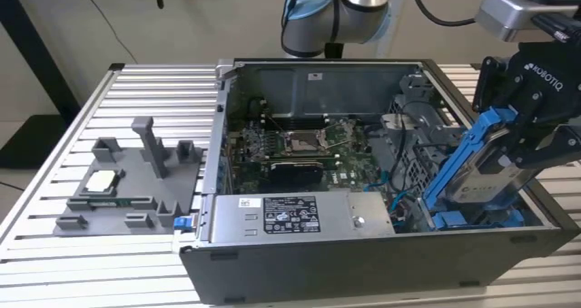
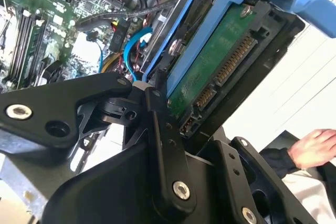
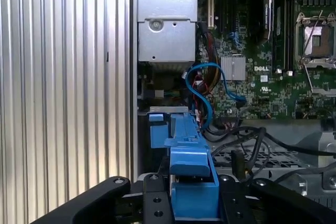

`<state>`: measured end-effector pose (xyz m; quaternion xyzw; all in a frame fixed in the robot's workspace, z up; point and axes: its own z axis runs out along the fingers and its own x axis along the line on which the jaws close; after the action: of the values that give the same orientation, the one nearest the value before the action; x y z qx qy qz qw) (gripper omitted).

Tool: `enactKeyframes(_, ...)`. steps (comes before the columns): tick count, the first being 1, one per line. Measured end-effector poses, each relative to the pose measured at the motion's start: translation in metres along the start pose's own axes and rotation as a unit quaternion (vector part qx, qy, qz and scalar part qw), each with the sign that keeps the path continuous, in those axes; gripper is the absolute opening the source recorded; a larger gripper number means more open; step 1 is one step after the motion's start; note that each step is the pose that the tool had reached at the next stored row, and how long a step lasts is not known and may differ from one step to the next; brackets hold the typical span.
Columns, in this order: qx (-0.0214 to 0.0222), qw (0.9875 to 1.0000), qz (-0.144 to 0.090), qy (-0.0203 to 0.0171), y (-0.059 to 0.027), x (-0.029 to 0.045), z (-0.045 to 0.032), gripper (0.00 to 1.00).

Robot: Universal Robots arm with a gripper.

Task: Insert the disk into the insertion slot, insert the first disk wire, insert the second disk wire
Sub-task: 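Insert the disk into the insertion slot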

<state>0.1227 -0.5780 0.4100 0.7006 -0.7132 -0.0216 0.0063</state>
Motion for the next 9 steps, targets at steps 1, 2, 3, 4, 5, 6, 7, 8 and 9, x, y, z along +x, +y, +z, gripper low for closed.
enactKeyframes(1,0.0,1.0,0.0,0.0,-0.0001,0.0,0.0018,0.33)
enactKeyframes(2,0.0001,1.0,0.0,0.0,-0.0003,0.0,0.0035,0.33)
enactKeyframes(3,0.0001,1.0,0.0,-0.0002,-0.0003,0.0001,0.0054,0.33)
enactKeyframes(4,0.0,1.0,0.0,-0.0003,-0.0004,0.0001,0.0072,0.33)
enactKeyframes(5,0.0,1.0,0.0,-0.0003,-0.0005,0.0002,0.0089,0.33)
enactKeyframes(6,0.0,1.0,0.0,-0.0003,-0.0005,0.0002,0.0109,0.33)
enactKeyframes(7,0.0,1.0,0.0,-0.0004,-0.0006,0.0002,0.0126,0.33)
enactKeyframes(8,0.0,1.0,0.0,-0.0004,-0.0007,0.0003,0.0144,0.33)
enactKeyframes(9,0.0,1.0,0.0,-0.0004,-0.0007,0.0003,0.0162,0.33)
